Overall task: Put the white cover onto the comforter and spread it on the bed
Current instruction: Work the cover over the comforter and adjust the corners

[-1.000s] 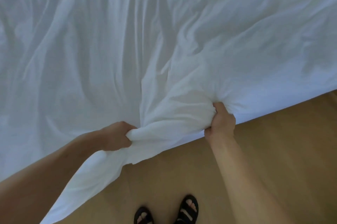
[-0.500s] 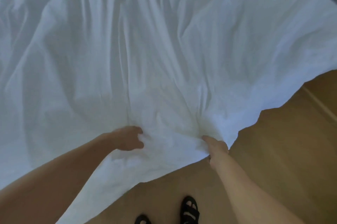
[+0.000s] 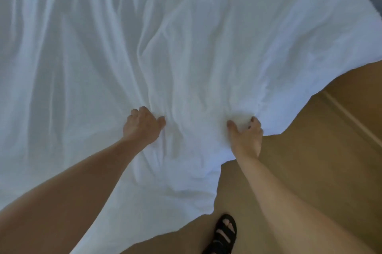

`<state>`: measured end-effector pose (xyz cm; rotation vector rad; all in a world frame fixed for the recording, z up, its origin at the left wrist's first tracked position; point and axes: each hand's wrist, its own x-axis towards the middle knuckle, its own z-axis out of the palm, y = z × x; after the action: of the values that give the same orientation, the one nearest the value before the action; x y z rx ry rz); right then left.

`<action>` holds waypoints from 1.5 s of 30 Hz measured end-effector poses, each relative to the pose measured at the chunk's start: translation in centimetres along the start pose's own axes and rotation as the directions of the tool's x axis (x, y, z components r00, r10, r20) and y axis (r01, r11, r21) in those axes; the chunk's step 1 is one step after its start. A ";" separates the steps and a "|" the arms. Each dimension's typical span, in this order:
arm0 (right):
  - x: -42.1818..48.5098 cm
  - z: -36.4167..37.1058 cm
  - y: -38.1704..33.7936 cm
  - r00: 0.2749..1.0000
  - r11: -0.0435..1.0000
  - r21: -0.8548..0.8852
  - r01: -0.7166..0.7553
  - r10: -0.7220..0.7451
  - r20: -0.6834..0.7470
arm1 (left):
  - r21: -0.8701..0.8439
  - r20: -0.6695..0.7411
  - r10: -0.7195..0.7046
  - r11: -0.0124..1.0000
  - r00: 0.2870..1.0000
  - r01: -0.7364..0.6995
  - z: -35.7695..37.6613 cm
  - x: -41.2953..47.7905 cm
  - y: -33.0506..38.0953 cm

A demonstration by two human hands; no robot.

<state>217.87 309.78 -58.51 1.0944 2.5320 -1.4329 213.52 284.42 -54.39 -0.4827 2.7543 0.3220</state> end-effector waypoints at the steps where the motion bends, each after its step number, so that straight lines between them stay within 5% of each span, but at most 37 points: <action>1: 0.8 -0.3 -0.2 0.998 0.995 -0.086 0.044 -0.040 0.048 | 0.017 -0.016 0.007 1.000 1.000 -0.007 0.1 0.9 -0.2; 5: 1.8 -0.9 -1.0 0.959 0.929 -0.282 0.238 -0.178 0.222 | 0.125 -0.059 0.075 0.990 0.995 -0.067 -0.4 2.4 -1.0; 8: 1.9 -1.0 -1.6 0.919 0.787 -0.496 0.366 -0.221 0.327 | 0.106 -0.082 0.052 0.993 0.995 -0.043 -1.6 2.2 -1.2; 10: 1.1 -0.7 -1.6 0.832 0.657 -0.535 0.530 -0.283 0.477 | 0.046 -0.118 0.028 0.999 0.993 -0.022 -2.6 1.9 -1.9; 12: -1.1 0.4 -1.7 0.670 0.548 -0.437 0.713 -0.349 0.655 | 0.058 -0.177 0.027 0.998 0.984 -0.017 -3.6 1.4 -3.3; 14: -3.8 2.1 -1.9 0.578 0.517 -0.338 0.786 -0.422 0.698 | 0.102 -0.212 0.046 0.995 0.976 -0.024 -5.1 0.6 -5.4; 17: -5.1 3.9 -3.3 0.624 0.561 -0.283 0.778 -0.636 0.454 | 0.182 -0.242 0.025 0.983 0.970 0.020 -6.7 0.8 -11.5; 20: -3.2 3.9 -5.0 0.607 0.553 -0.288 0.781 -0.782 0.143 | 0.105 -0.168 -0.203 0.969 0.965 0.222 -5.7 3.3 -20.1; 22: -1.7 4.2 -5.8 0.640 0.541 -0.396 0.742 -0.748 0.176 | 0.131 -0.175 -0.185 0.969 0.967 0.209 -5.4 3.4 -18.8; 24: -1.4 5.4 -5.4 0.672 0.460 -0.522 0.719 -0.651 0.353 | 0.159 -0.044 -0.076 0.984 0.996 0.082 -5.3 2.7 -14.0; 27: -1.3 6.6 -4.2 0.629 0.314 -0.581 0.751 -0.611 0.482 | 0.173 -0.017 0.058 0.983 0.998 -0.054 -4.5 2.6 -10.8; 31: -3.2 6.2 -5.0 0.575 0.436 -0.407 0.803 -0.749 0.331 | 0.150 -0.089 0.023 0.989 0.996 -0.009 -4.7 2.5 -14.3; 34: -7.3 6.3 -4.5 0.510 0.444 -0.251 0.860 -0.731 0.454 | 0.096 -0.169 0.023 0.995 0.985 -0.006 -5.7 1.6 -16.4; 37: -7.6 5.8 -3.0 0.630 0.667 -0.255 0.700 -0.408 0.661 | 0.160 -0.031 -0.006 0.987 0.999 0.011 -6.0 1.8 -16.1; 39: -6.4 5.5 -3.6 0.669 0.703 -0.306 0.642 -0.319 0.671 | 0.191 0.029 0.009 0.981 1.000 -0.015 -6.2 2.5 -13.6; 43: -4.8 3.9 -6.7 0.644 0.737 -0.156 0.658 -0.443 0.623 | 0.082 -0.136 0.265 0.963 0.955 -0.256 -6.9 3.1 -4.4; 45: -2.0 1.9 -7.3 0.715 0.739 -0.158 0.655 -0.537 0.447 | 0.011 -0.125 0.403 0.915 0.907 -0.404 -6.6 2.6 1.5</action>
<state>214.49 304.84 -53.48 -0.1034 2.7819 -1.1023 208.82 283.26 -48.99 0.0781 2.9624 0.4221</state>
